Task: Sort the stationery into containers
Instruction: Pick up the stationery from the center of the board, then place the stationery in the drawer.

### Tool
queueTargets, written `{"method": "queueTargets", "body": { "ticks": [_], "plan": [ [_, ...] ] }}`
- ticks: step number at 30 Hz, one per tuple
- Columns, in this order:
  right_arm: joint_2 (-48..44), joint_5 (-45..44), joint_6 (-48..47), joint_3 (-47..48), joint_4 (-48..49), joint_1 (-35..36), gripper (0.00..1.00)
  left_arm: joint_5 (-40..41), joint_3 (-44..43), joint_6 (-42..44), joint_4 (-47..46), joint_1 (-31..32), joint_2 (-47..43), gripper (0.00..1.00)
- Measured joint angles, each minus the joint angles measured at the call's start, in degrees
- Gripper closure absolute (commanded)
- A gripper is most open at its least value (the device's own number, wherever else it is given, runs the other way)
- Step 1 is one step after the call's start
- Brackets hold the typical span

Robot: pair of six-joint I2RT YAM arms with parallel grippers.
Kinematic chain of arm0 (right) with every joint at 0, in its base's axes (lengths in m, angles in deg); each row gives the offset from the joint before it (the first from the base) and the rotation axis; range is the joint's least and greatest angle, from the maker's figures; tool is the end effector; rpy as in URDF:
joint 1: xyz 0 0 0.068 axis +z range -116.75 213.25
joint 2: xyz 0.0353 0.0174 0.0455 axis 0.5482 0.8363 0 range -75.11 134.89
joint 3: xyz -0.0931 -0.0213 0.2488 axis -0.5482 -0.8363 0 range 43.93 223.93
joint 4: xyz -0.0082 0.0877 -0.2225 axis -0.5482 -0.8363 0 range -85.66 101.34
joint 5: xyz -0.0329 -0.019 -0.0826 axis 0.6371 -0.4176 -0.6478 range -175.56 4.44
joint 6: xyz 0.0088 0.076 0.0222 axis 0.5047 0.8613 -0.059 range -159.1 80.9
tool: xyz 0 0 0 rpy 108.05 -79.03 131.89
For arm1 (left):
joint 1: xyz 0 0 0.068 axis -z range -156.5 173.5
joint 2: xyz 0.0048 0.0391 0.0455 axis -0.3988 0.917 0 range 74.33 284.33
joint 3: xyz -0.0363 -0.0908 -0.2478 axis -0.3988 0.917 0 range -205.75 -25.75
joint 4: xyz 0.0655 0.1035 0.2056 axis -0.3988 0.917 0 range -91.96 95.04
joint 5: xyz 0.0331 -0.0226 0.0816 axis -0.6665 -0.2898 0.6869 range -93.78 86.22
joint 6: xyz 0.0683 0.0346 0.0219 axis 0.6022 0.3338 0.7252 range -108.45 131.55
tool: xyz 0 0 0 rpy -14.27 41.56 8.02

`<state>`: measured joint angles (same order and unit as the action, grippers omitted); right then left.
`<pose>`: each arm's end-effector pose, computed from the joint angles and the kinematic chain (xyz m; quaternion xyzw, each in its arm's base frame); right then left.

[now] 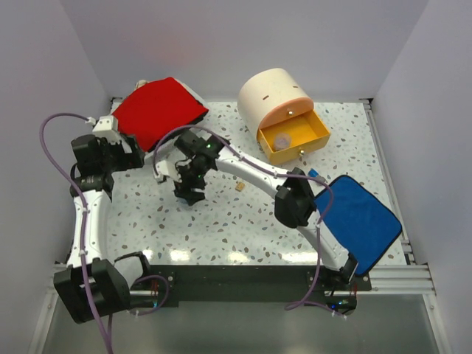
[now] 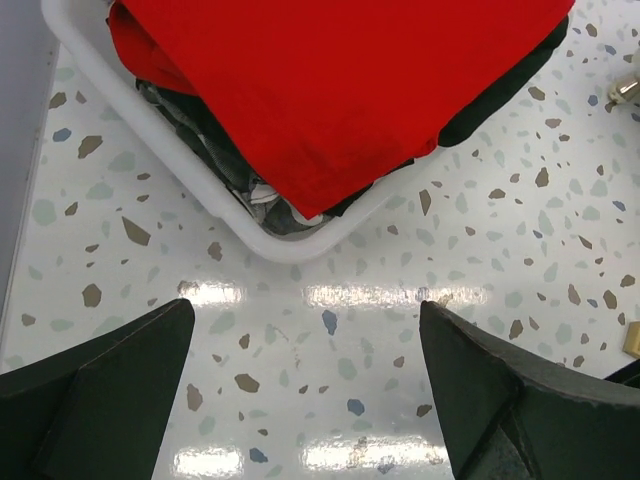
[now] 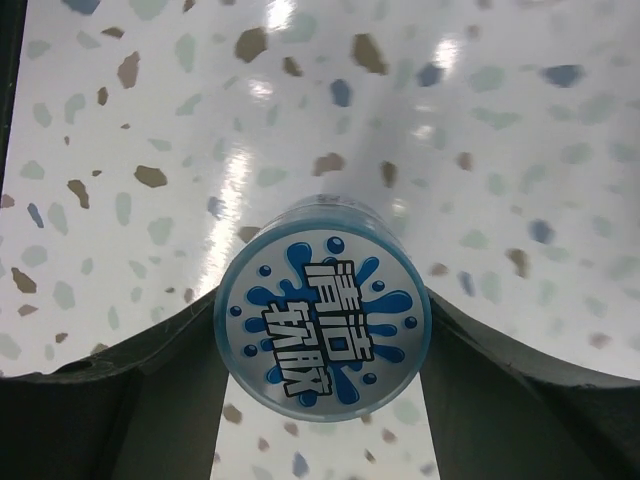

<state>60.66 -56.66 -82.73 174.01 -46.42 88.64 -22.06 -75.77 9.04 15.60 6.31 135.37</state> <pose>0.2512 0.4224 0.2109 -0.7540 0.5683 0.2644 0.1964 0.2415 0.0522 0.2888 -0.0653 0.8502 -0.0710 0.5175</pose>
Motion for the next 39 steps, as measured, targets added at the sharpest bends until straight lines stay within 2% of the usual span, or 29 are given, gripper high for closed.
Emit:
{"method": "queueTargets", "body": {
  "ticks": [3,5,8,11,16,29,39],
  "plan": [
    [-0.98,-0.57,0.94,9.11,-3.15,-3.85,0.73,-0.79,-0.22,-0.96,-2.03,0.07,3.41,0.02],
    [-3.85,-1.49,1.44,10.86,-3.34,-7.69,0.75,-0.85,-0.98,-1.53,-2.95,0.44,6.16,0.03],
    [-10.45,-4.31,2.08,9.16,-3.89,-14.62,0.76,-0.76,-2.32,-1.95,-4.46,1.92,8.72,0.03],
    [-16.52,-8.15,2.62,6.80,-4.42,-21.11,0.77,-0.37,-4.57,-1.16,-6.36,5.97,10.03,0.03],
    [-23.50,-12.59,3.39,2.58,-5.20,-28.59,0.77,-1.16,-9.99,0.15,-10.21,11.63,13.90,0.03],
    [-24.76,-14.38,1.05,-5.40,-9.22,-44.70,0.77,-1.68,-14.36,0.07,-12.15,14.29,22.58,0.03],
    [-24.61,-14.53,-0.59,-8.68,-10.38,-47.41,0.76,-1.70,-15.37,0.15,-12.11,14.67,22.84,0.03]
  ]
}}
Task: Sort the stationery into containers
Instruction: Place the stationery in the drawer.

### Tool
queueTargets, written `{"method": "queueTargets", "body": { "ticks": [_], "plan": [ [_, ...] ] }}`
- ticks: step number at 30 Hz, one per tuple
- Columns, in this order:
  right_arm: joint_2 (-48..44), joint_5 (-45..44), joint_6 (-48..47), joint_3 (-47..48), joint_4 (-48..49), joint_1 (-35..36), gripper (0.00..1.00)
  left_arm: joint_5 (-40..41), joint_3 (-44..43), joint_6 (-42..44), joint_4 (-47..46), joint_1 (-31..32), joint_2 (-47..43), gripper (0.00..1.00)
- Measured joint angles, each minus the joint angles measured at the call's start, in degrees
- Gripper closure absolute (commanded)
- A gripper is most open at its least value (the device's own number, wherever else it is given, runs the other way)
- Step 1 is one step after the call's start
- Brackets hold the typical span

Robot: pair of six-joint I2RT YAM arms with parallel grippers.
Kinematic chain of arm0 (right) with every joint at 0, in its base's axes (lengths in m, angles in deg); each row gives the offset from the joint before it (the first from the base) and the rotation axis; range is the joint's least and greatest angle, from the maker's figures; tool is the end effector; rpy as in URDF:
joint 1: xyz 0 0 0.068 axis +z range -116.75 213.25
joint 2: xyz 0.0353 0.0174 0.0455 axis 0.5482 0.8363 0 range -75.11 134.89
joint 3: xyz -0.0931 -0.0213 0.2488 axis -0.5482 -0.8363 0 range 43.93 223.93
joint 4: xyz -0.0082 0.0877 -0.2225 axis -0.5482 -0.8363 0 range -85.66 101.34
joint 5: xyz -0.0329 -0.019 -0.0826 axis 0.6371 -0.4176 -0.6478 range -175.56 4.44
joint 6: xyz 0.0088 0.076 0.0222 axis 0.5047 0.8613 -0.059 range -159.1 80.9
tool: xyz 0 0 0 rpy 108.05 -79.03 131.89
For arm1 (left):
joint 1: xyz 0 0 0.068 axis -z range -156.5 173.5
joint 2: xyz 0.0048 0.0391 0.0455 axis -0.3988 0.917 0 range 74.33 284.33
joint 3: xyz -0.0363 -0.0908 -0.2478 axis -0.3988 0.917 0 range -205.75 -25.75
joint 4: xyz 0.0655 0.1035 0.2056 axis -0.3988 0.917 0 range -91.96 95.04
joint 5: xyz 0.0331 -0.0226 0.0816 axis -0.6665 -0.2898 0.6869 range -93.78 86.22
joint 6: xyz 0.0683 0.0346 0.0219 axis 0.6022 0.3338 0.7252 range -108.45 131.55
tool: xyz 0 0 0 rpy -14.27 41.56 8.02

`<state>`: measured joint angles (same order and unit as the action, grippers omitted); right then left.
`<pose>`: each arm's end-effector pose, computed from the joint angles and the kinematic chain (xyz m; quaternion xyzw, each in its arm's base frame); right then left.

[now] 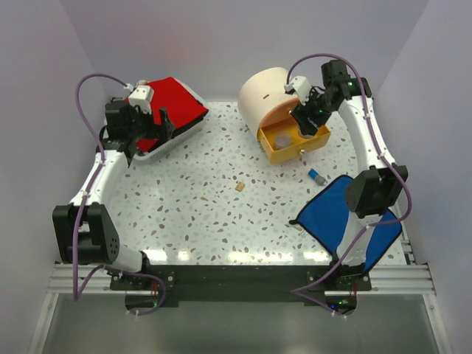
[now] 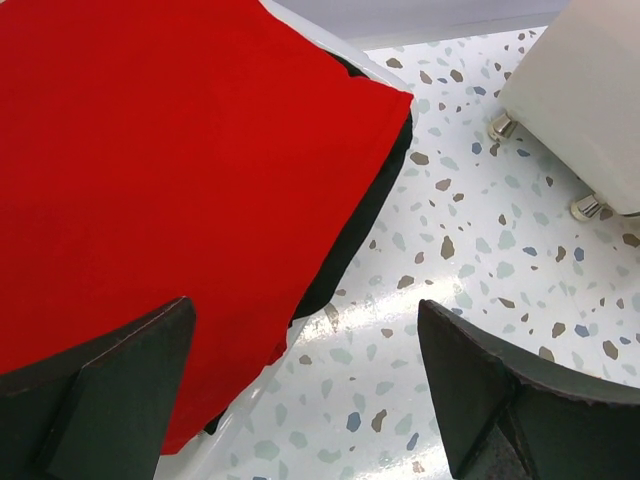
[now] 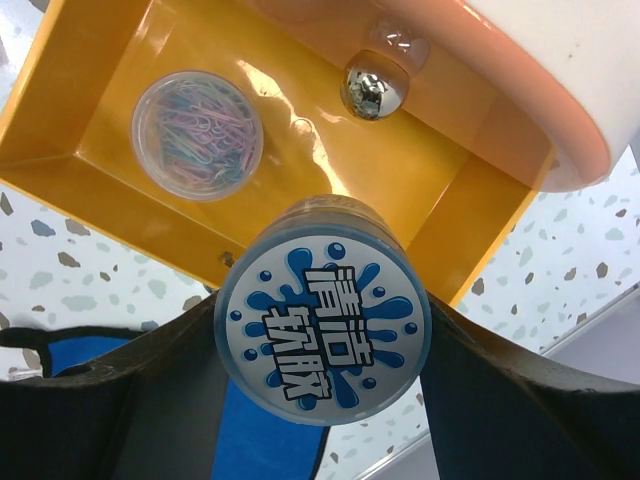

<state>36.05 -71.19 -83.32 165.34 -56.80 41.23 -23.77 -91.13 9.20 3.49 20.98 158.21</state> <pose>0.3883 0.0716 0.3330 -0.4506 0.8410 0.0289 0.2982 0.3486 -0.0081 0.3000 0.0594 0.8290 -0.1447 0.5369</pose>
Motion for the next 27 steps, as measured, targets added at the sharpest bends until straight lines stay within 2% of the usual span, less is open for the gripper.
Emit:
{"method": "queueTargets", "body": {
  "ticks": [6,11,13,19,25,26,27],
  "plan": [
    [2.67,-0.07,0.59,0.39,0.35,0.04,0.75,0.00,-0.74,0.02,-0.02,0.17,0.98,0.03],
    [7.85,-0.35,2.27,1.25,1.40,-0.02,0.67,0.02,-0.74,0.07,0.04,0.48,1.11,0.03],
    [9.11,-0.37,2.97,1.14,1.99,-0.02,0.53,0.02,-0.74,0.09,0.04,0.55,1.20,0.03],
    [9.38,-0.55,4.52,0.76,3.48,-0.02,0.28,0.02,-0.85,0.46,0.13,0.79,1.62,0.03],
    [7.72,-2.10,5.79,-3.34,6.71,-0.13,0.17,0.02,-0.90,0.48,0.13,0.96,1.77,0.03],
    [7.37,-2.45,5.90,-3.61,6.93,-0.13,0.03,0.02,-0.90,0.48,0.11,1.07,1.84,0.03],
    [6.99,-2.73,6.10,-3.78,7.08,-0.13,0.01,0.02,-0.94,0.48,0.11,1.25,1.97,0.03]
  ]
}}
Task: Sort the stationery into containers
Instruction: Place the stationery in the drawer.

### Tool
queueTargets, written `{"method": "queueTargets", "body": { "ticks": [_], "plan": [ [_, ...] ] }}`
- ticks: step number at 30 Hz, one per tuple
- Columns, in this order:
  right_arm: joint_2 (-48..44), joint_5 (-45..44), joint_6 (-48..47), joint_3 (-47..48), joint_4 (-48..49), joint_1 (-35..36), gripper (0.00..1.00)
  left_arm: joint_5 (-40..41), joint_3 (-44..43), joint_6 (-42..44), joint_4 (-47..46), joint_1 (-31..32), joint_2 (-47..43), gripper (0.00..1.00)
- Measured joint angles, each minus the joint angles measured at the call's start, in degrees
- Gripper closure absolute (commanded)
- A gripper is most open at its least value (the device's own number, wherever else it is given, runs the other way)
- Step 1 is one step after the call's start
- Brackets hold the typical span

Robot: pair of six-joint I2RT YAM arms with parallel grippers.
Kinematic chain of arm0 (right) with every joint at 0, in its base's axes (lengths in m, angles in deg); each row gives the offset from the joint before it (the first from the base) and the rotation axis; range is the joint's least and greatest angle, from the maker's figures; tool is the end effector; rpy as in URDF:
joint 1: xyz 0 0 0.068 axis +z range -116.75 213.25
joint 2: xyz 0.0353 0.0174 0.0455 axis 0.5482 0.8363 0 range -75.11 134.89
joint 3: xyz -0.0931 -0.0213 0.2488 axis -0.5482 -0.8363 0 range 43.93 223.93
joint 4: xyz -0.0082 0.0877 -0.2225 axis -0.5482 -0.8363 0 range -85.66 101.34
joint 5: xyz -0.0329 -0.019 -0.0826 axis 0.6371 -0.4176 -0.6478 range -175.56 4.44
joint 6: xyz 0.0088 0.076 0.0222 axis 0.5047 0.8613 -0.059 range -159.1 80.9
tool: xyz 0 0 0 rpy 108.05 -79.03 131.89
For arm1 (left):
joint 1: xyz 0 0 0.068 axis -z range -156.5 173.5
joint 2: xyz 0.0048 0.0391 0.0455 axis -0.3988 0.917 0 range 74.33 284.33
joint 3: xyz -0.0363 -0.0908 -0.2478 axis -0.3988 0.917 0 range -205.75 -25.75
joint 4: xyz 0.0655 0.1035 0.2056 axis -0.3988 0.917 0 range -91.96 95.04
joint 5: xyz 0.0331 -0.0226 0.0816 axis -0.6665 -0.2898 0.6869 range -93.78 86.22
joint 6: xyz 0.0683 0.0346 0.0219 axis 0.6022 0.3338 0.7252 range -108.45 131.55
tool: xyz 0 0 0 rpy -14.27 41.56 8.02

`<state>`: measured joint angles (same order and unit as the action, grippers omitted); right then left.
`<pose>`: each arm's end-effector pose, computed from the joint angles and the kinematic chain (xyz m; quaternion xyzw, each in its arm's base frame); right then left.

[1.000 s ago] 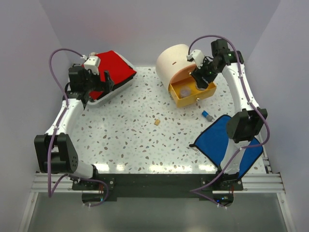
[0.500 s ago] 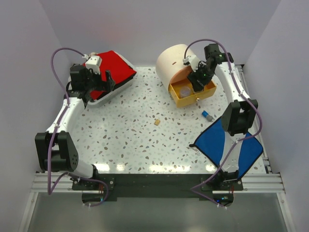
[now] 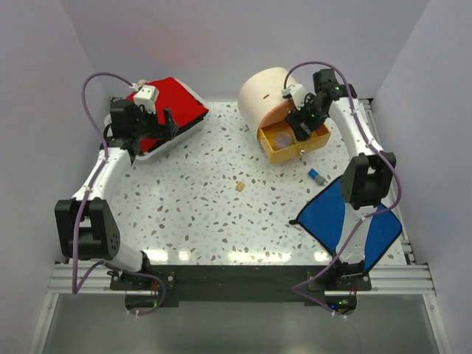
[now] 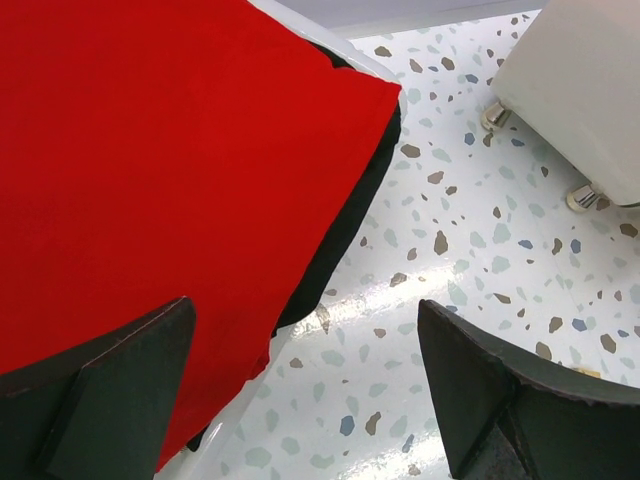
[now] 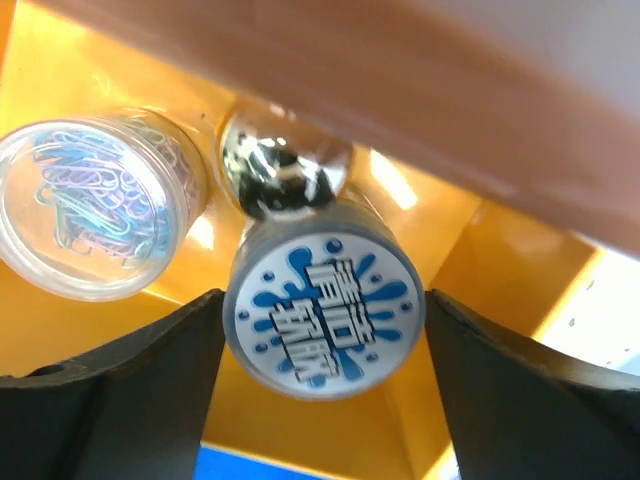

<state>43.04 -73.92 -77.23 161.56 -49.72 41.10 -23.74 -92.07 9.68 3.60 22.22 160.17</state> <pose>0.4244 0.0725 0.2743 -0.3997 0.8780 0.0311 0.2615 0.3557 -0.0155 0.2942 0.0701 0.8333 -0.1489 0.5278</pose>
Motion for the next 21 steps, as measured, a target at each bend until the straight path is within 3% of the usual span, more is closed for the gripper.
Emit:
{"method": "queueTargets", "body": {
  "ticks": [8,10,11,12,15,21],
  "plan": [
    [-4.83,-0.20,1.99,-0.37,0.92,-0.04,0.03,-0.07,-0.11,-0.02,-0.17,0.57,0.55,0.03],
    [-7.13,-0.15,2.16,-0.37,0.92,-0.09,0.30,-0.07,-0.11,-0.02,-0.17,0.57,0.55,0.03],
    [-8.52,0.00,2.05,-0.37,0.90,-0.13,0.52,-0.07,-0.11,-0.02,-0.20,0.57,0.55,0.03],
    [-10.23,0.35,1.29,-0.57,0.96,-0.22,1.00,-0.07,-0.11,-0.02,-0.20,0.57,0.55,0.03],
    [-17.73,2.14,-2.23,-5.77,1.60,-0.52,1.00,-0.09,-0.11,-0.02,-0.22,0.57,0.55,0.03],
    [-33.75,4.70,-16.50,-30.21,2.08,-0.79,1.00,-0.04,-0.11,0.00,-0.26,0.57,0.50,0.02]
  ]
}}
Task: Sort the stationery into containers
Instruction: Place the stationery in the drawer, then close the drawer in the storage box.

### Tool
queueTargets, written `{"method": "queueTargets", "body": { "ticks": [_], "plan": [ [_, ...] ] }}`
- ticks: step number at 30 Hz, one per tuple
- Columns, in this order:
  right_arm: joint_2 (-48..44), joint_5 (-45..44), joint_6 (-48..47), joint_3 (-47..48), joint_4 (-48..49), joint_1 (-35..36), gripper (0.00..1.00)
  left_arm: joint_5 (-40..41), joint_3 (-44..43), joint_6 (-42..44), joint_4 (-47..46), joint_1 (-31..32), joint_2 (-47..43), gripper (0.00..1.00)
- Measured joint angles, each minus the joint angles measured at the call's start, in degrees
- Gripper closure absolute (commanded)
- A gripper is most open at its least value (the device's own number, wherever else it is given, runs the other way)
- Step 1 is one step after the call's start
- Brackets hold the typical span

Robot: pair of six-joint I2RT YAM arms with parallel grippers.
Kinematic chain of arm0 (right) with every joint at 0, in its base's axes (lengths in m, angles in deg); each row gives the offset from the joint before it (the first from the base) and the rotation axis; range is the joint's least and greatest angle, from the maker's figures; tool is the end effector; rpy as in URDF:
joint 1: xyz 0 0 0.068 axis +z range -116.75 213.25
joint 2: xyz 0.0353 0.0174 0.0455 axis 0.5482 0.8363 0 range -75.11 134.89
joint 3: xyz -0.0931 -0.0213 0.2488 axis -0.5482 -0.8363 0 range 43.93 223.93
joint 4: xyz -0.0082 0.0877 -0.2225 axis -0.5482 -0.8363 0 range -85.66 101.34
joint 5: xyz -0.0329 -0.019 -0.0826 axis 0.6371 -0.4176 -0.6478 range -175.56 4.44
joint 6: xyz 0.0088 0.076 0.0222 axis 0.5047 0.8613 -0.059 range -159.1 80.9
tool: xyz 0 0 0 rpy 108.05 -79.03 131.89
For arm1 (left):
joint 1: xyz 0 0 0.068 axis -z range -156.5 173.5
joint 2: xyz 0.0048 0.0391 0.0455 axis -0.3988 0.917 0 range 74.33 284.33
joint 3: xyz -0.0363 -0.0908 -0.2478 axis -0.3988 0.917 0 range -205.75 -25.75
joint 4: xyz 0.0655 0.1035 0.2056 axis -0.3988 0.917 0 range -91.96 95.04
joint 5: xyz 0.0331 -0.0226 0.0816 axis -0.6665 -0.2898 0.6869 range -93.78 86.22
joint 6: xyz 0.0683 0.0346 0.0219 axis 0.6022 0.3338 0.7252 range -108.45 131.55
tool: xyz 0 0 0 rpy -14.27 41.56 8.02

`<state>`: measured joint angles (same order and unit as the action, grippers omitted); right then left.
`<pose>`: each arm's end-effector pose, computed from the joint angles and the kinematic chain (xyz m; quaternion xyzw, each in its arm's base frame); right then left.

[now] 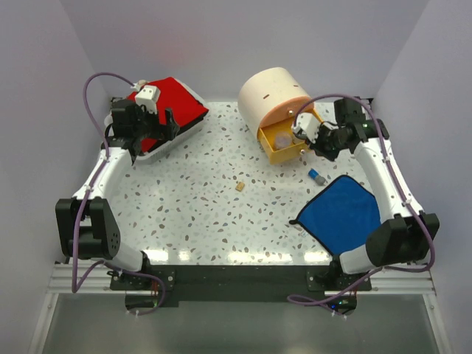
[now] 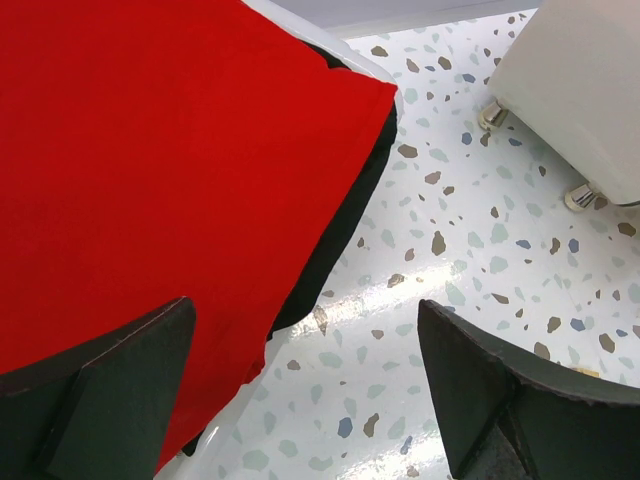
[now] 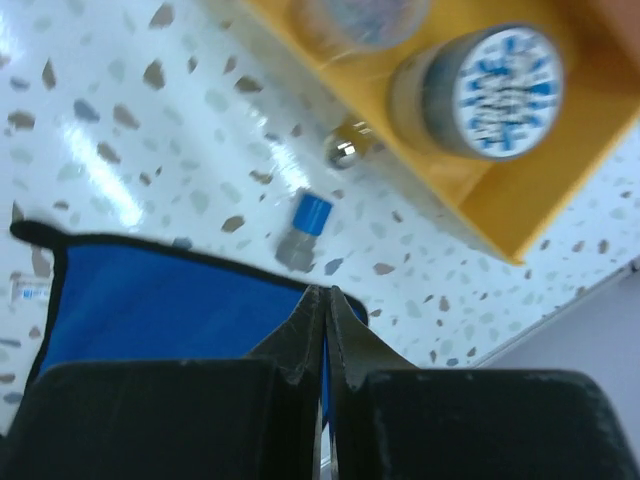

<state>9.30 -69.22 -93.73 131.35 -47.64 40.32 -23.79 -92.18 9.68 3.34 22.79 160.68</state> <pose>0.2863 0.0549 0.3253 -0.5211 0.7912 0.0075 0.3199 0.3575 -0.0190 0.2925 0.0743 0.8335 -0.1520 0.5260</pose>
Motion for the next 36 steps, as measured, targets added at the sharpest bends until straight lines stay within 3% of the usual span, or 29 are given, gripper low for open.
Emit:
{"method": "queueTargets", "body": {
  "ticks": [3,6,13,36],
  "plan": [
    [0.68,-0.17,-3.34,-6.01,1.07,0.04,1.00,0.00,0.00,0.00,0.04,0.00,-0.11,0.02],
    [5.01,-0.33,-3.85,-6.12,3.19,0.00,1.00,0.04,0.02,0.07,0.13,0.00,-0.33,0.02],
    [14.19,-0.13,-0.59,1.51,7.10,0.00,1.00,0.33,0.02,1.31,0.31,0.02,-0.76,0.02],
    [24.90,1.44,14.14,12.87,16.63,2.58,1.00,0.74,0.02,2.62,0.39,1.66,1.64,0.02]
  ]
}}
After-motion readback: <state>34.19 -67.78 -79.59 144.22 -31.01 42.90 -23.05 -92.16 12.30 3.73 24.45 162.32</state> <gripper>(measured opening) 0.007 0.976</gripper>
